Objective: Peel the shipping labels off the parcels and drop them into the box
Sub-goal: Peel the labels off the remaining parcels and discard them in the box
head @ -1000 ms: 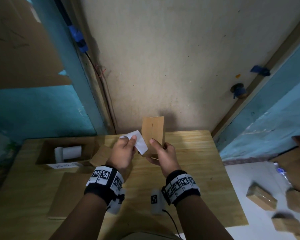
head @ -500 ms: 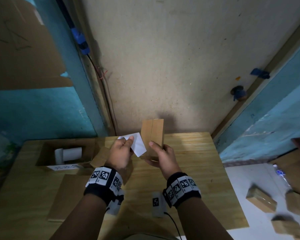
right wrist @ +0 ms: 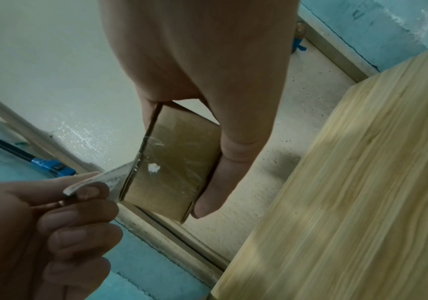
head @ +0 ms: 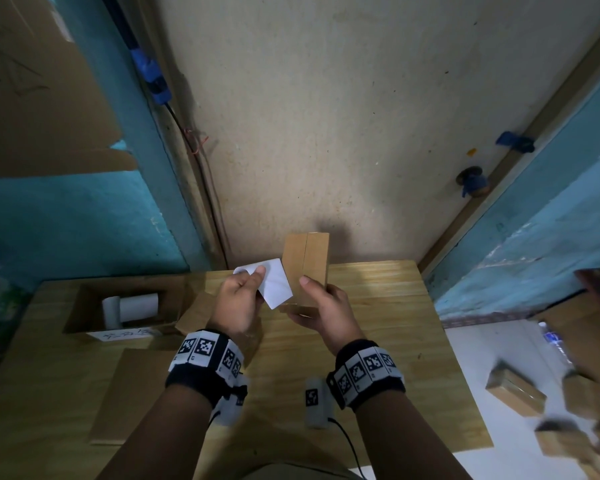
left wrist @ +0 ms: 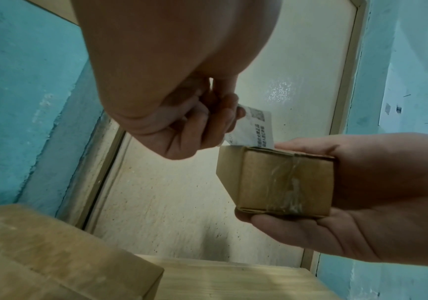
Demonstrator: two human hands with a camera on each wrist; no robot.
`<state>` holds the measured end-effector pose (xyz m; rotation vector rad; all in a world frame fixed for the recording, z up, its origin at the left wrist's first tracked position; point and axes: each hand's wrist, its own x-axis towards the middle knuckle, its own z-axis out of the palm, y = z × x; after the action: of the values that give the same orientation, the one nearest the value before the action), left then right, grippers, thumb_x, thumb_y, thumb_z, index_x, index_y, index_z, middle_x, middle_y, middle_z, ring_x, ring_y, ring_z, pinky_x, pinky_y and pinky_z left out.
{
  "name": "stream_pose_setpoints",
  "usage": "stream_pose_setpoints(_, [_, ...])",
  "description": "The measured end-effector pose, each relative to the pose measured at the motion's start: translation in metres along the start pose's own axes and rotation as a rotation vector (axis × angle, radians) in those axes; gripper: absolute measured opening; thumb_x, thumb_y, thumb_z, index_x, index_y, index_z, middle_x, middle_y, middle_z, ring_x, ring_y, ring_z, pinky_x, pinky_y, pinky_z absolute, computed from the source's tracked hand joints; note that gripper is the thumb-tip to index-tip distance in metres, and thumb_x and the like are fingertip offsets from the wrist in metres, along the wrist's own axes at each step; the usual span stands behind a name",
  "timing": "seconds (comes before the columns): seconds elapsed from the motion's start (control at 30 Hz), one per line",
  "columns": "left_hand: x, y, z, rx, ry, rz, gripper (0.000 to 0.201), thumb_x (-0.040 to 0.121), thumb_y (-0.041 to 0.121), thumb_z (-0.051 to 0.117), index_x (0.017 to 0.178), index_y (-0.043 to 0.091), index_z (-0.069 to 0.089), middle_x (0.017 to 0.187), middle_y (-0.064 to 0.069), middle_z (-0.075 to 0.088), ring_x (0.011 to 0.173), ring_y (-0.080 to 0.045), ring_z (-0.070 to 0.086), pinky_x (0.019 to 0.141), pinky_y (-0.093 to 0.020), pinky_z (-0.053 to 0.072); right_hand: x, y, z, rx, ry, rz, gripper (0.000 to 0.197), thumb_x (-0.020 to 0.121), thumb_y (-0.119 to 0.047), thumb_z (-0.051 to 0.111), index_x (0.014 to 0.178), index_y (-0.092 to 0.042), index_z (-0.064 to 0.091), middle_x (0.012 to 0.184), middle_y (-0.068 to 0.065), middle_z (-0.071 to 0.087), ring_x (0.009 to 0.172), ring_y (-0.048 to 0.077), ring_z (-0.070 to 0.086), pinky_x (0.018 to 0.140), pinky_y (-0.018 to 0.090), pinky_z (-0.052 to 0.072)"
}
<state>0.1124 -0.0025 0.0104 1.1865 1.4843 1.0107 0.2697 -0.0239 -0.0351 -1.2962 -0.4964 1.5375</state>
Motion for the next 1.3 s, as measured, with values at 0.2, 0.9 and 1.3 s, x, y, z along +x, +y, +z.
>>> stream_pose_setpoints(0.2, [0.002, -0.006, -0.004, 0.018, -0.027, 0.082, 0.064, 0.098, 0.035, 0.047, 0.052, -0.009, 0.049, 0.049, -0.022, 0.052, 0.045, -0.022, 0.049, 0.060, -0.036, 0.041, 0.003, -0.001, -0.003, -0.015, -0.019, 0.012, 0.059, 0.082, -0.040, 0.078, 0.129, -0.007, 0.064, 0.124, 0.019, 0.071, 0.109, 0.044, 0.071, 0.080, 0.045, 0.064])
stream_pose_setpoints(0.9, [0.006, -0.012, -0.009, -0.098, -0.042, -0.042, 0.051, 0.097, 0.025, 0.052, 0.076, -0.022, 0.052, 0.073, -0.028, 0.055, 0.066, -0.028, 0.051, 0.063, -0.032, 0.039, 0.003, 0.002, -0.003, -0.068, -0.066, 0.070, 0.051, 0.088, -0.039, 0.075, 0.129, -0.009, 0.066, 0.122, 0.017, 0.074, 0.107, 0.039, 0.073, 0.085, 0.046, 0.063])
stream_pose_setpoints(1.3, [0.007, -0.023, -0.017, -0.112, -0.060, -0.085, 0.054, 0.095, 0.028, 0.055, 0.073, -0.022, 0.054, 0.071, -0.032, 0.057, 0.066, -0.026, 0.052, 0.065, -0.031, 0.041, 0.004, 0.012, 0.000, -0.073, -0.049, 0.099, 0.060, 0.083, -0.040, 0.077, 0.132, -0.008, 0.062, 0.124, 0.016, 0.072, 0.109, 0.039, 0.073, 0.081, 0.045, 0.063])
